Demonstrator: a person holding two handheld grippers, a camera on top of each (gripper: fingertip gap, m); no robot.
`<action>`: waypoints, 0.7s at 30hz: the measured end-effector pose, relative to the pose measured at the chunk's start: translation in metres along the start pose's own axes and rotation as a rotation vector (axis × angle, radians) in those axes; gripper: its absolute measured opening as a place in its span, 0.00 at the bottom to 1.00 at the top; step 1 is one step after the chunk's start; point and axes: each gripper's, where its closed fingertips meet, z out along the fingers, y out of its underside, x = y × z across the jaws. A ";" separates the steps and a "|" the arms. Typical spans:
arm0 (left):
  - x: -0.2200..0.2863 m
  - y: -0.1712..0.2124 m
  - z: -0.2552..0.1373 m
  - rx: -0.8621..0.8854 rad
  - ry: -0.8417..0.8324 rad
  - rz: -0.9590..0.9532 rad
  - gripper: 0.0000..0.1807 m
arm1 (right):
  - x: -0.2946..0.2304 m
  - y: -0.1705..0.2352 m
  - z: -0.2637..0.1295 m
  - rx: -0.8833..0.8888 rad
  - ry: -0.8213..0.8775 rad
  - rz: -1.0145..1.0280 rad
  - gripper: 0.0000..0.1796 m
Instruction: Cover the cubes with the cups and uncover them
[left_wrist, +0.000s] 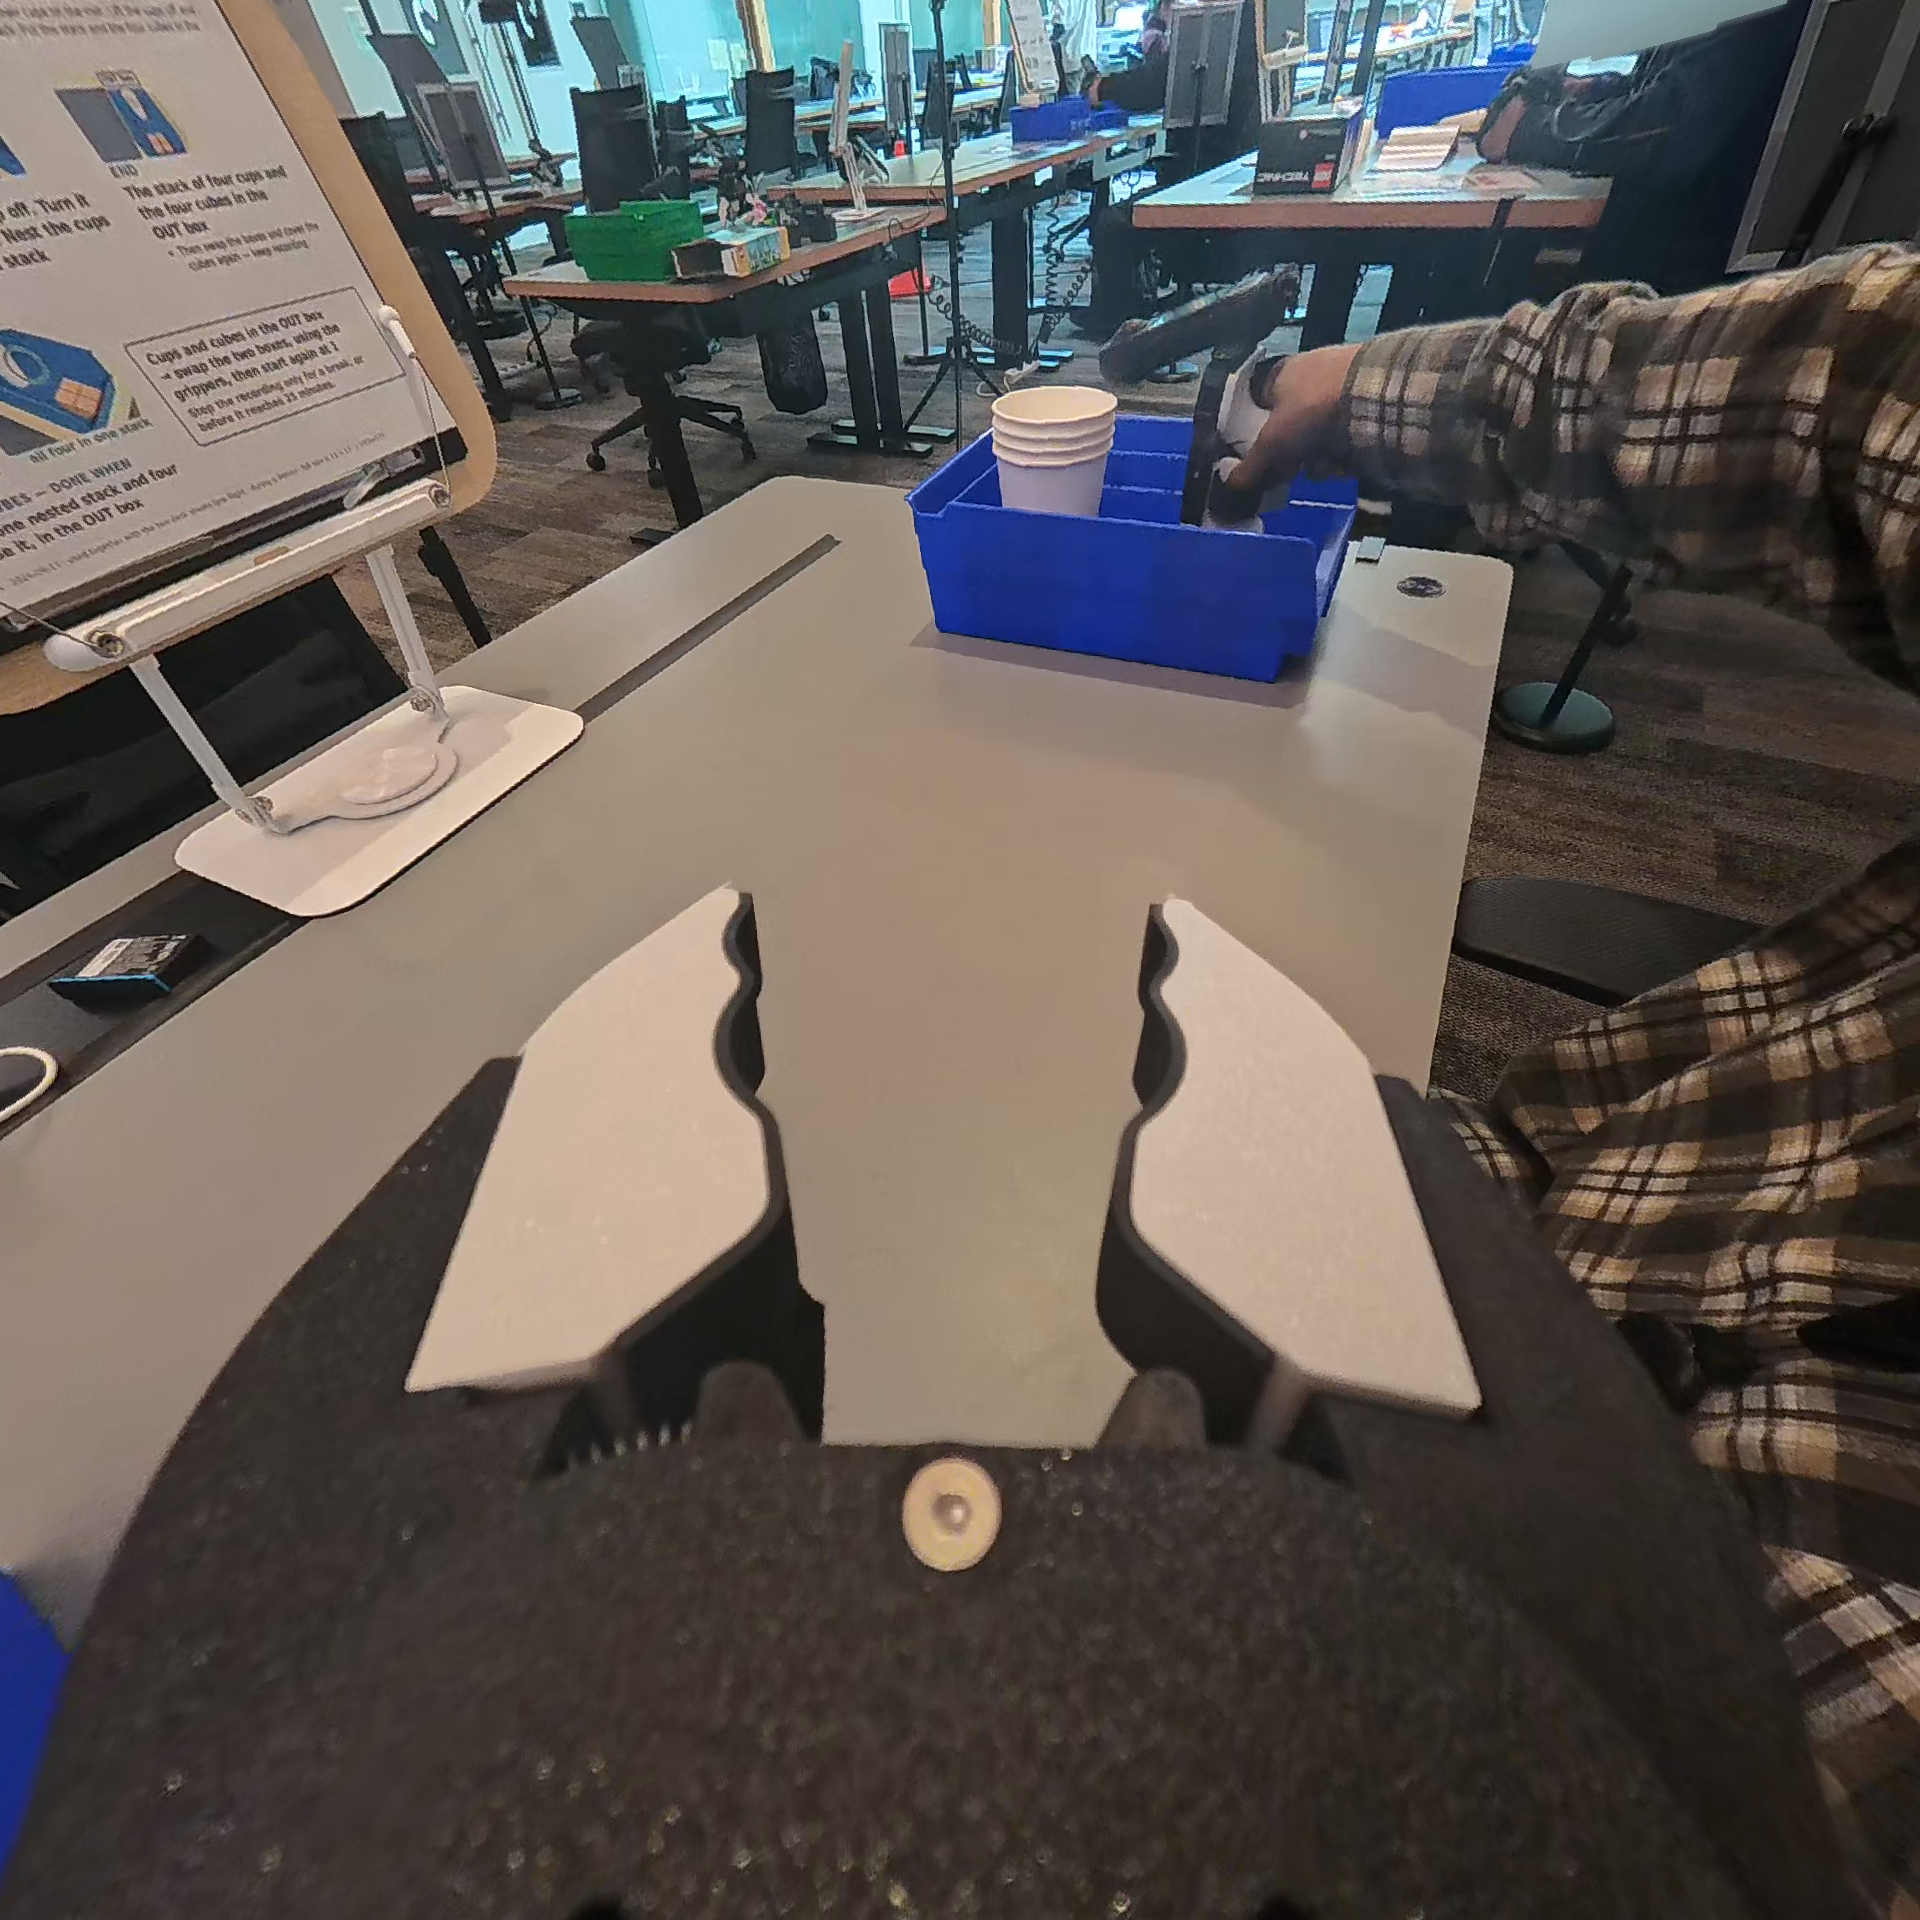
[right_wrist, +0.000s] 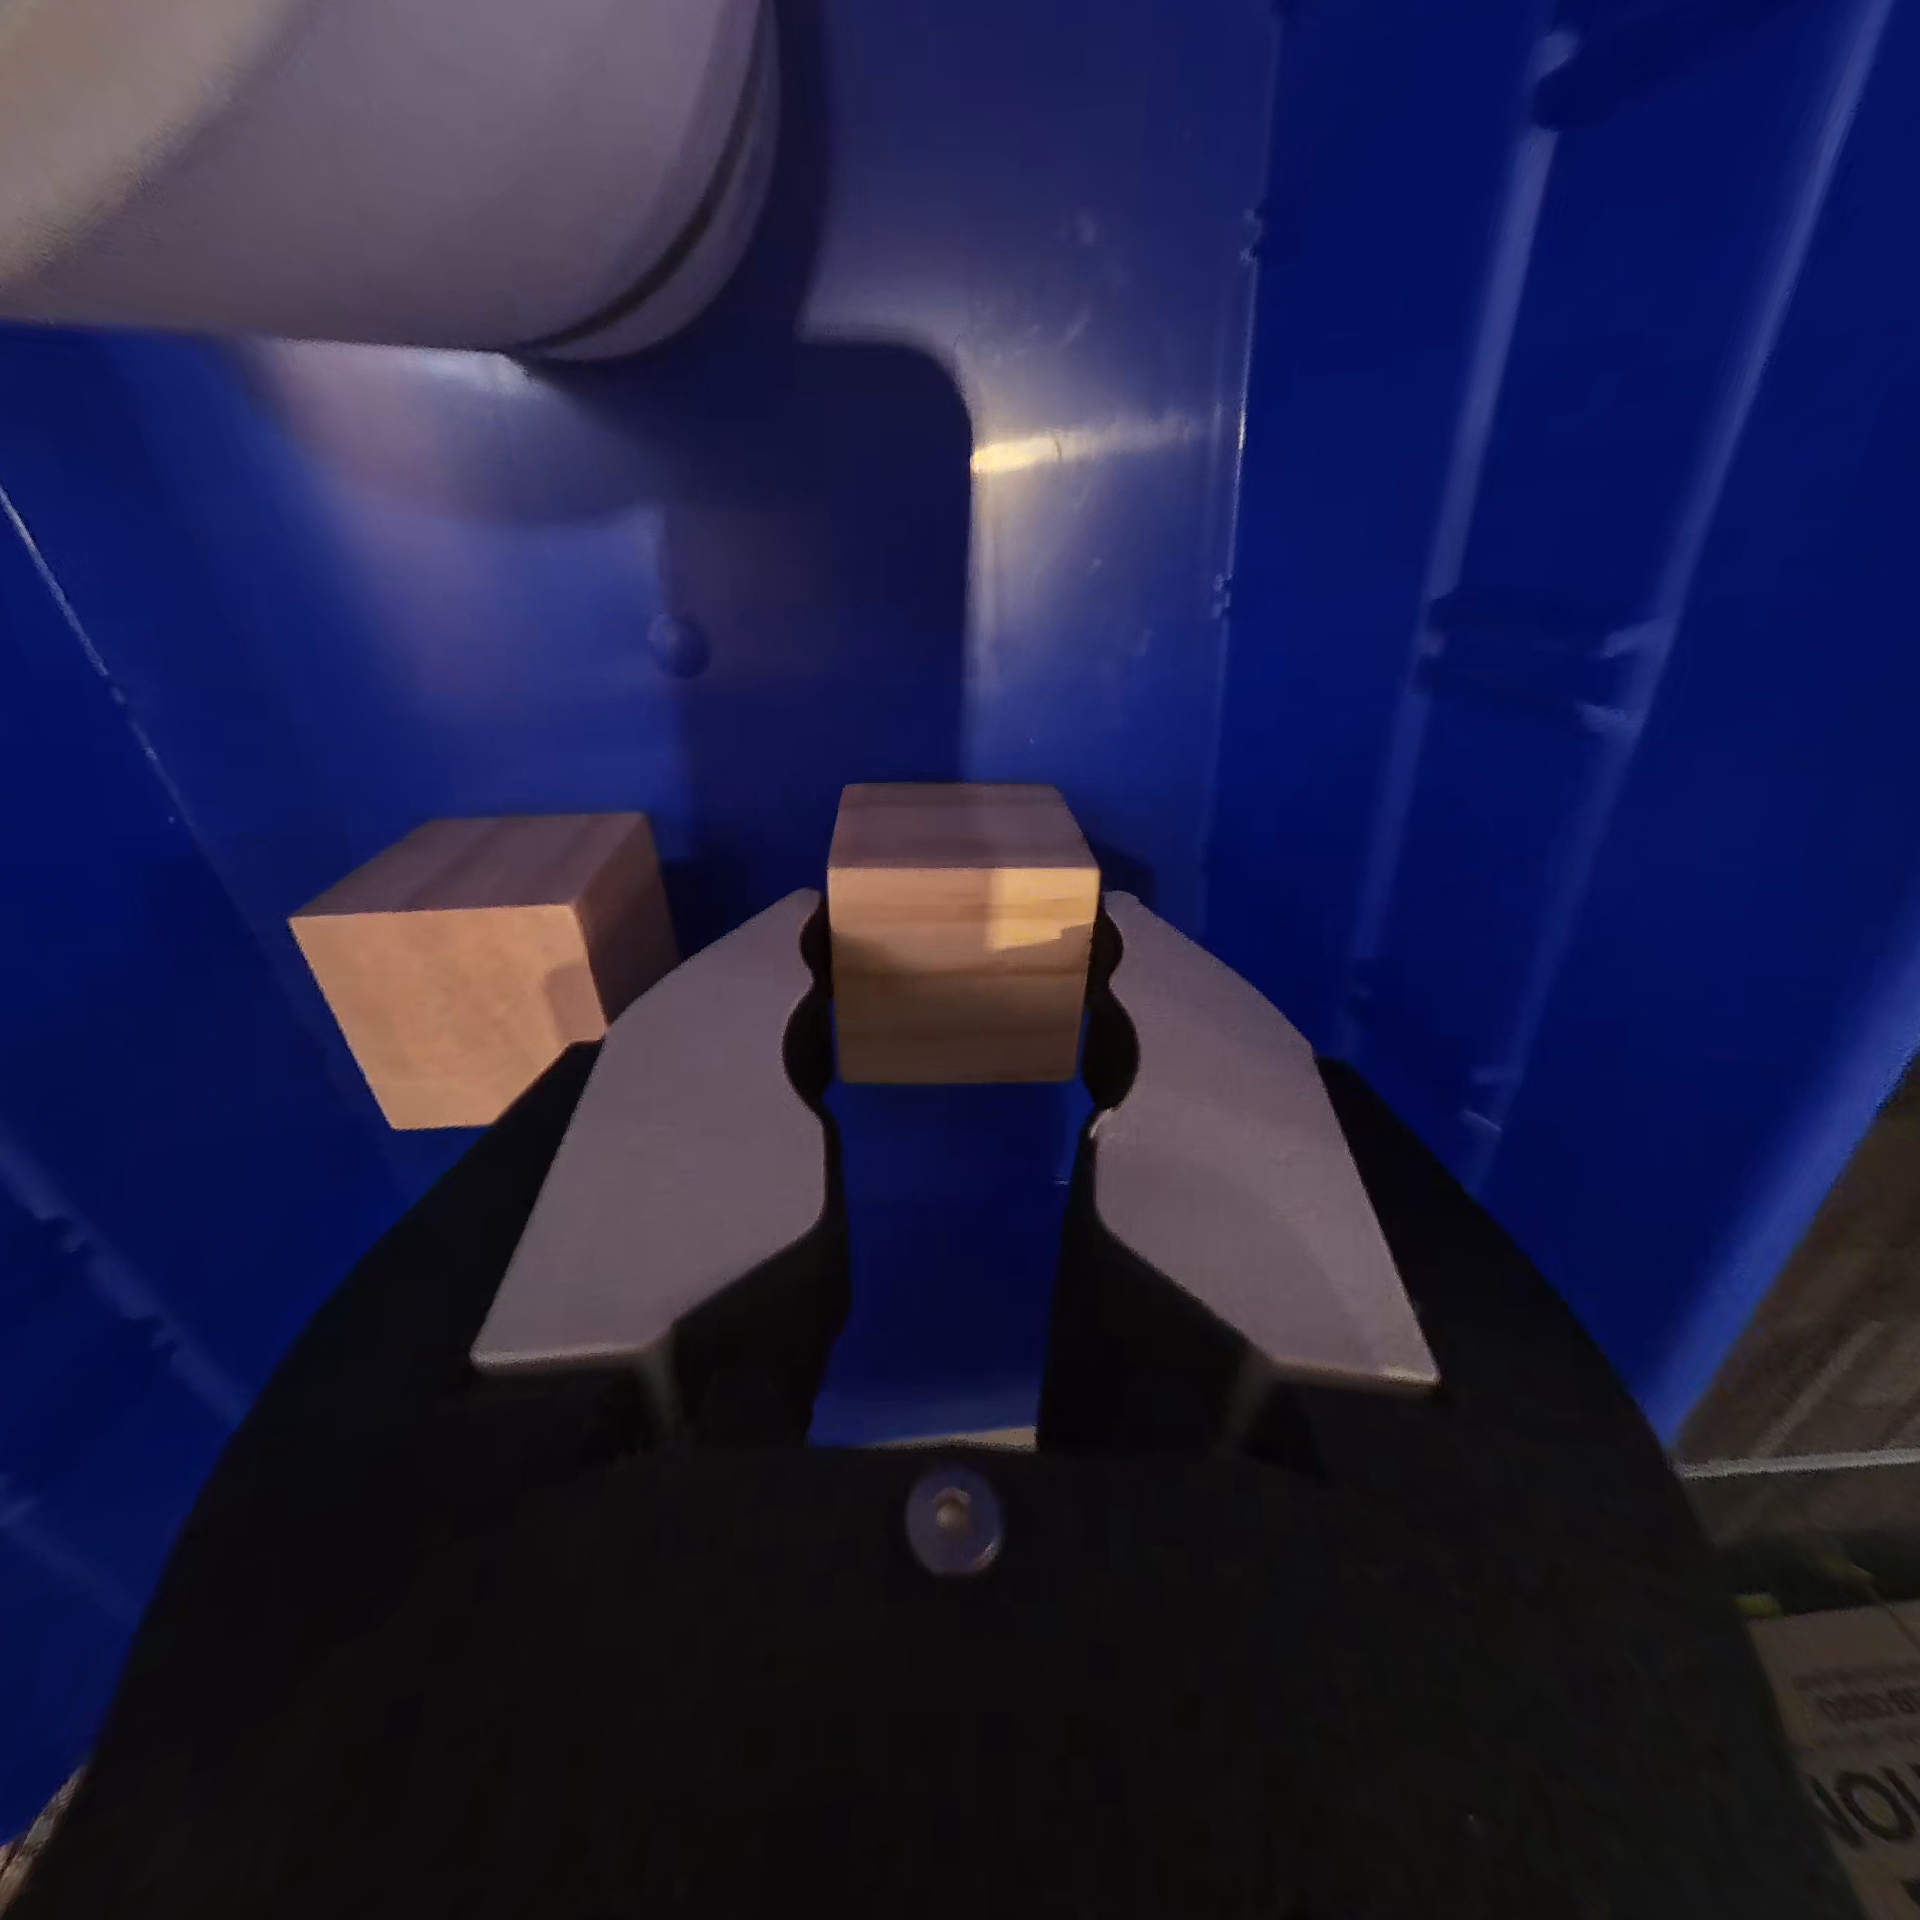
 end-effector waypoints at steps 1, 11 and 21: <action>0.000 0.000 0.001 0.000 0.002 -0.002 0.38 | 0.001 0.000 0.000 0.004 0.005 -0.001 0.26; 0.003 0.000 0.003 -0.002 0.010 0.000 0.38 | 0.005 -0.001 -0.036 0.059 0.046 -0.035 0.49; 0.005 0.003 0.009 -0.011 0.021 -0.008 0.39 | -0.023 -0.004 -0.122 0.238 0.037 -0.126 0.54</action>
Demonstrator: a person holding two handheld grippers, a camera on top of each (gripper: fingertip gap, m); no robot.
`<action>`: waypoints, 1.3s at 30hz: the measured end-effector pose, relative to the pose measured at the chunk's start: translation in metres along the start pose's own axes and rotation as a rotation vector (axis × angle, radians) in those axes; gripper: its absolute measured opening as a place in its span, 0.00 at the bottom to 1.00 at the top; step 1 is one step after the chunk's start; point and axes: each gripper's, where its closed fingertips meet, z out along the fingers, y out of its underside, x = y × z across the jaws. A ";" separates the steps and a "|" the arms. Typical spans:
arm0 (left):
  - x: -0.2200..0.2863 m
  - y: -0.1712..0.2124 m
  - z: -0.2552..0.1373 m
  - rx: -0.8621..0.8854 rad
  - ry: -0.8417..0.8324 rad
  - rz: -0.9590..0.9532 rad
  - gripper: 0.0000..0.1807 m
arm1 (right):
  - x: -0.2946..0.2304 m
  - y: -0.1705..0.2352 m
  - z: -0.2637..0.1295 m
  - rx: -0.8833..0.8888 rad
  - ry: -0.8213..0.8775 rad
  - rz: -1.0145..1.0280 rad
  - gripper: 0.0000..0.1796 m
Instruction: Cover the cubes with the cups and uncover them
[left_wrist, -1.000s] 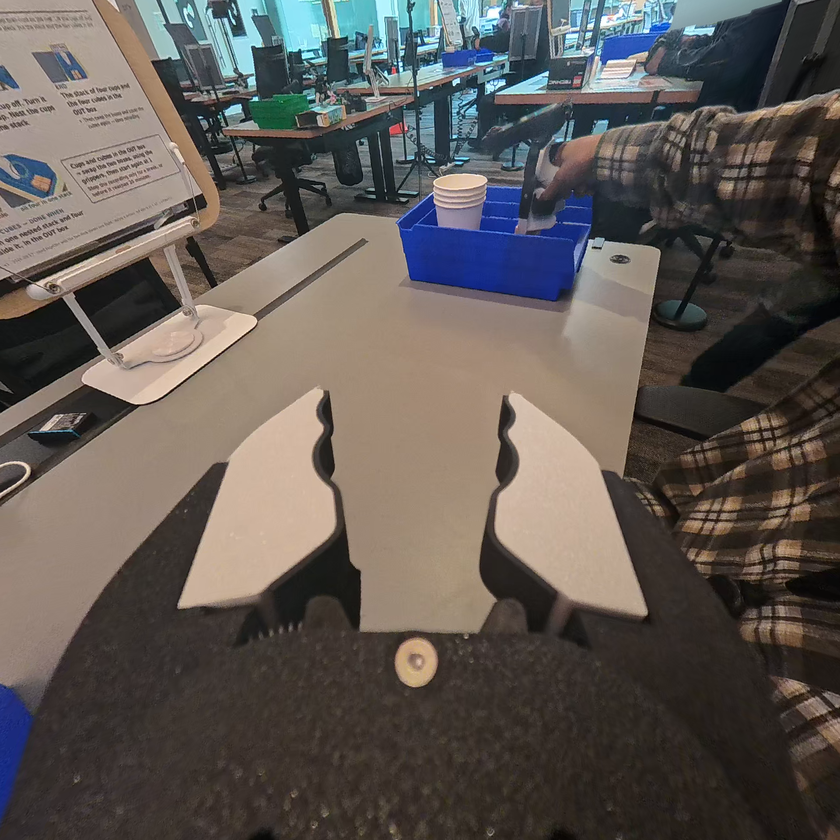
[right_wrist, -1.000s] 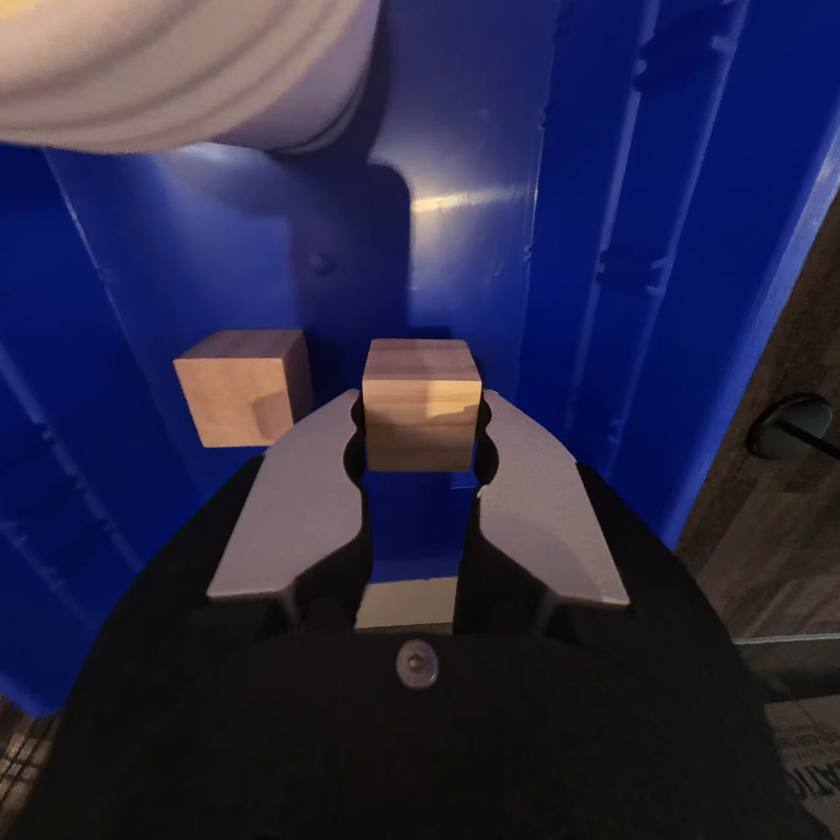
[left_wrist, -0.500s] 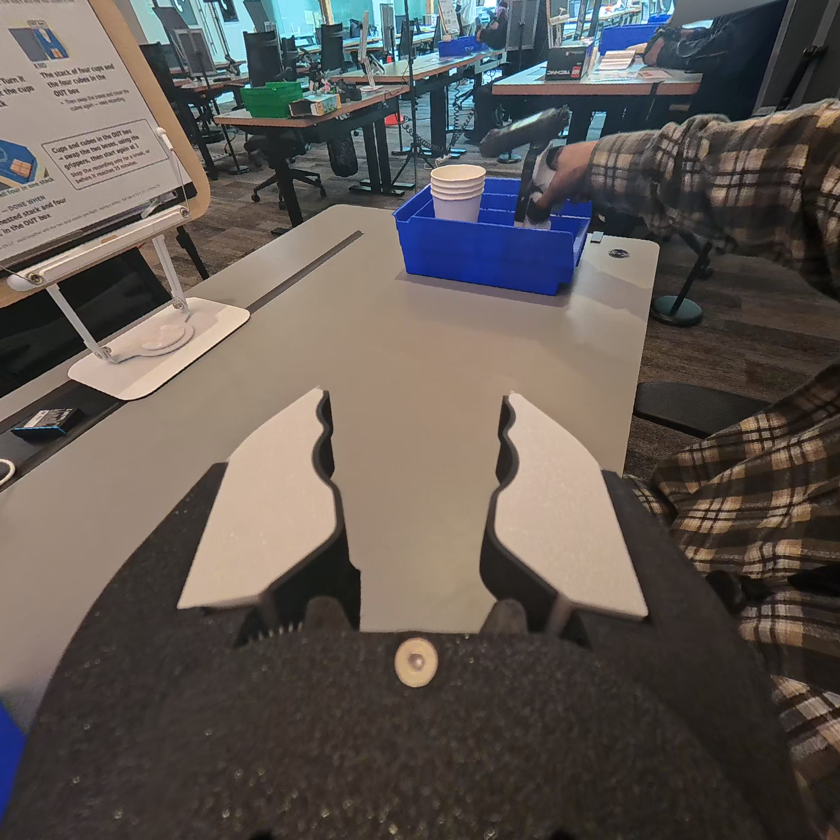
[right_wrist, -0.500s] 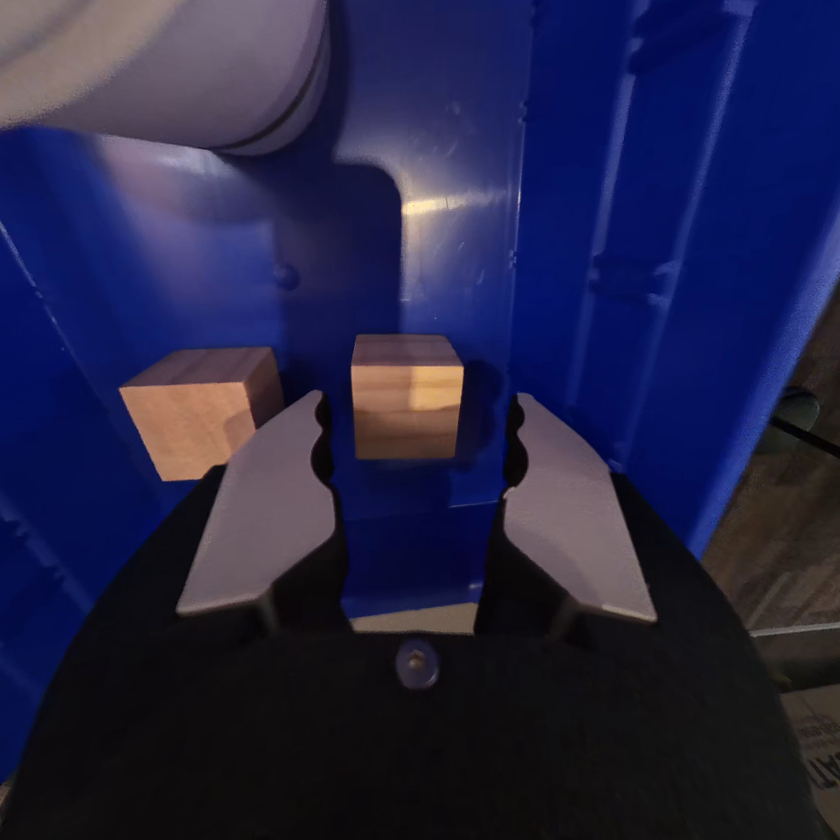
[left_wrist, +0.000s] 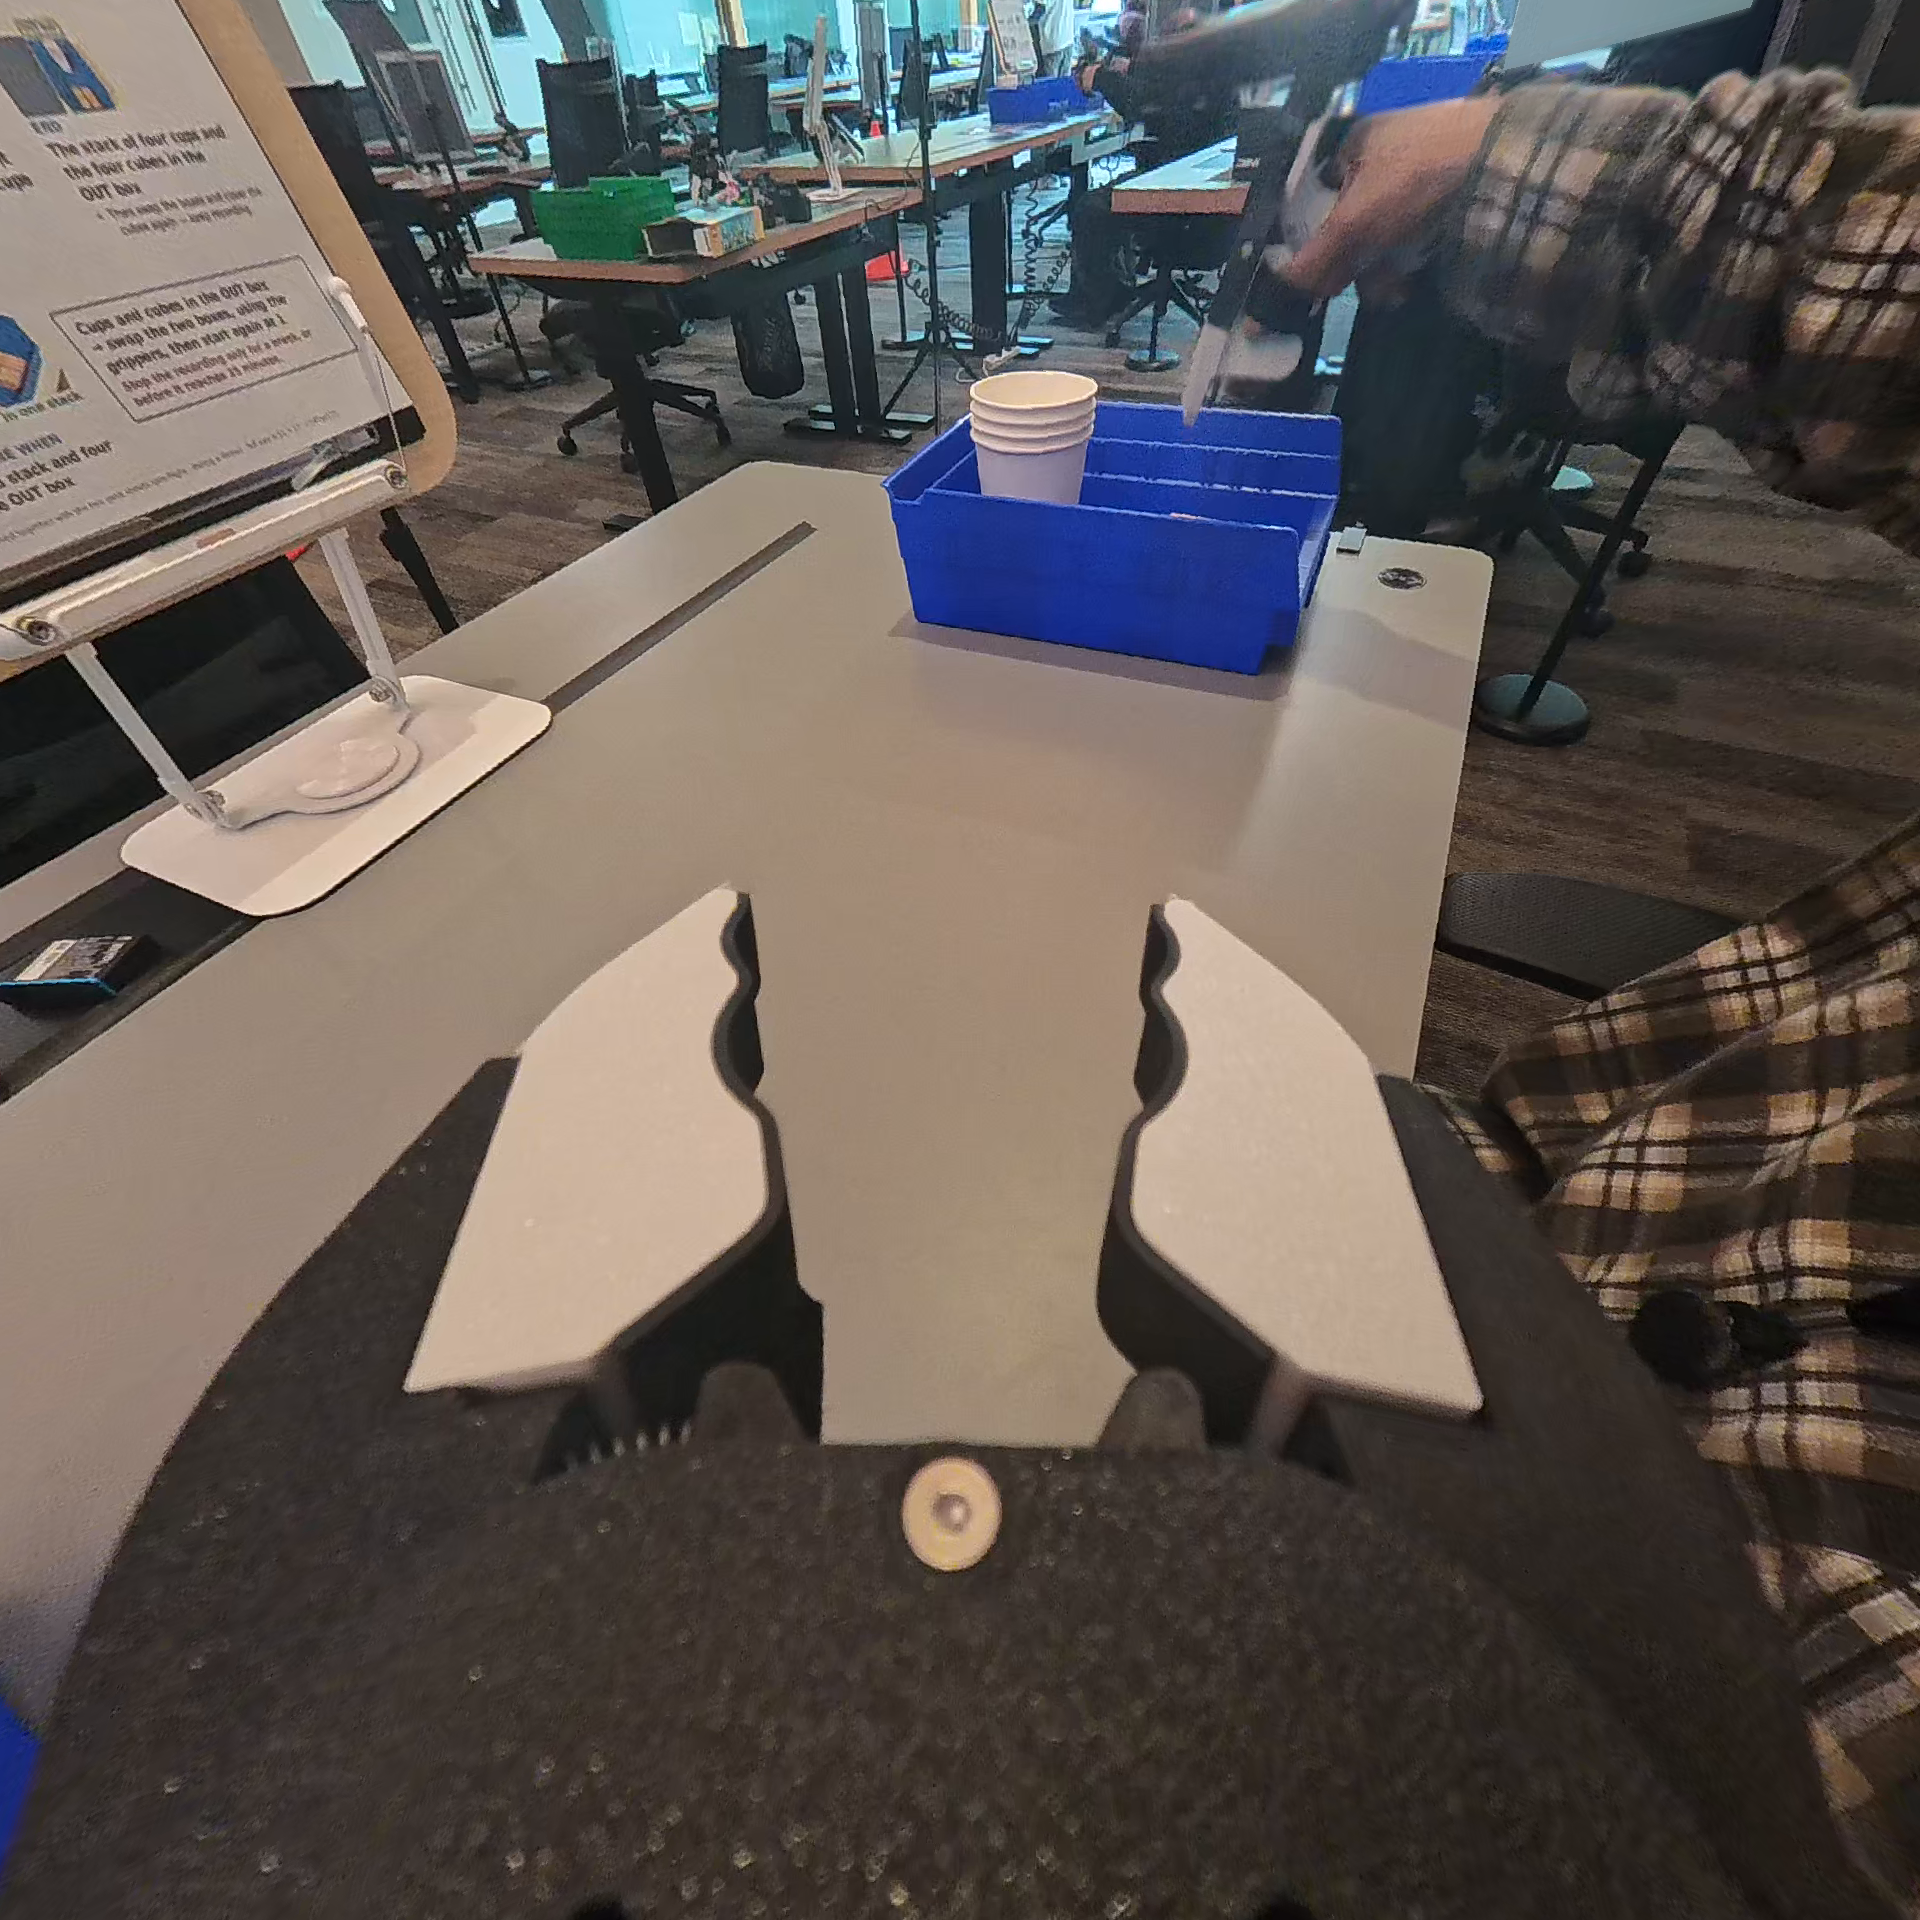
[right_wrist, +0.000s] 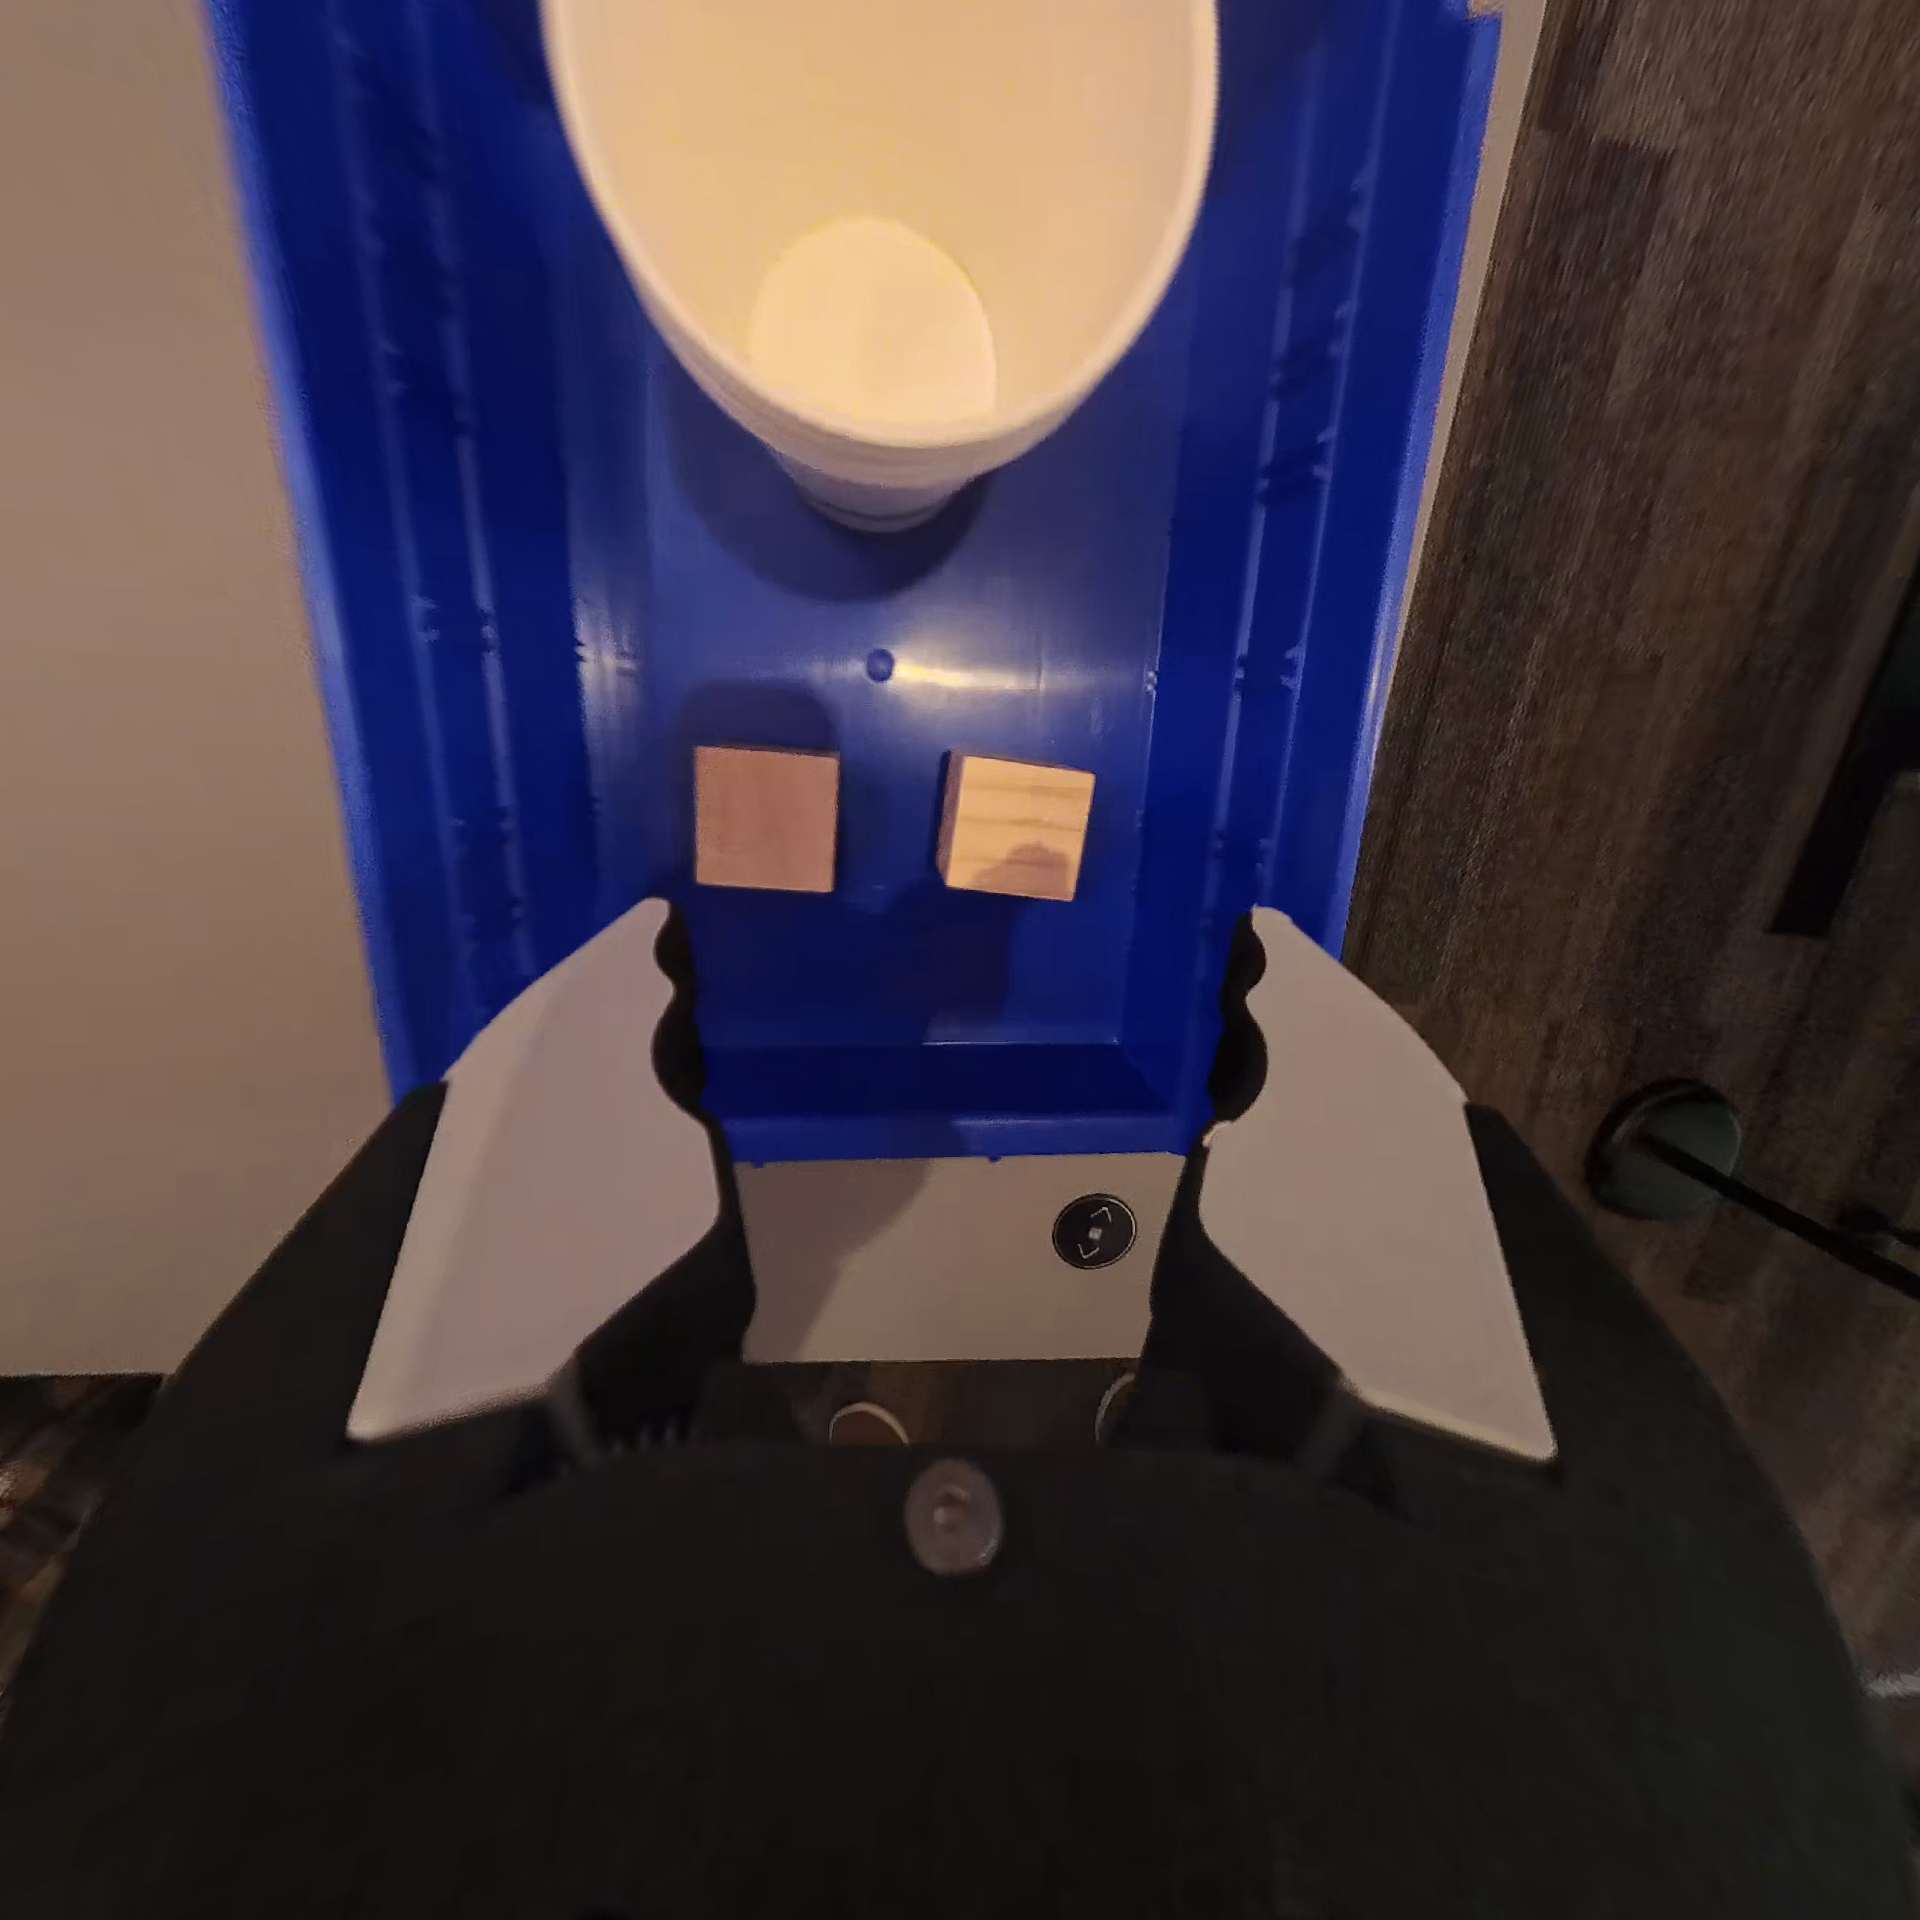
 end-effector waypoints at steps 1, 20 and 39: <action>0.000 0.000 0.001 -0.002 0.000 0.001 0.39 | -0.005 -0.003 -0.007 0.019 -0.007 -0.013 0.54; -0.006 -0.003 -0.011 0.017 -0.030 -0.007 0.39 | -0.193 -0.053 -0.073 0.348 -0.225 -0.538 0.63; -0.037 -0.008 -0.053 0.084 -0.122 -0.056 0.39 | -0.507 -0.074 0.010 0.226 -0.500 -1.247 0.51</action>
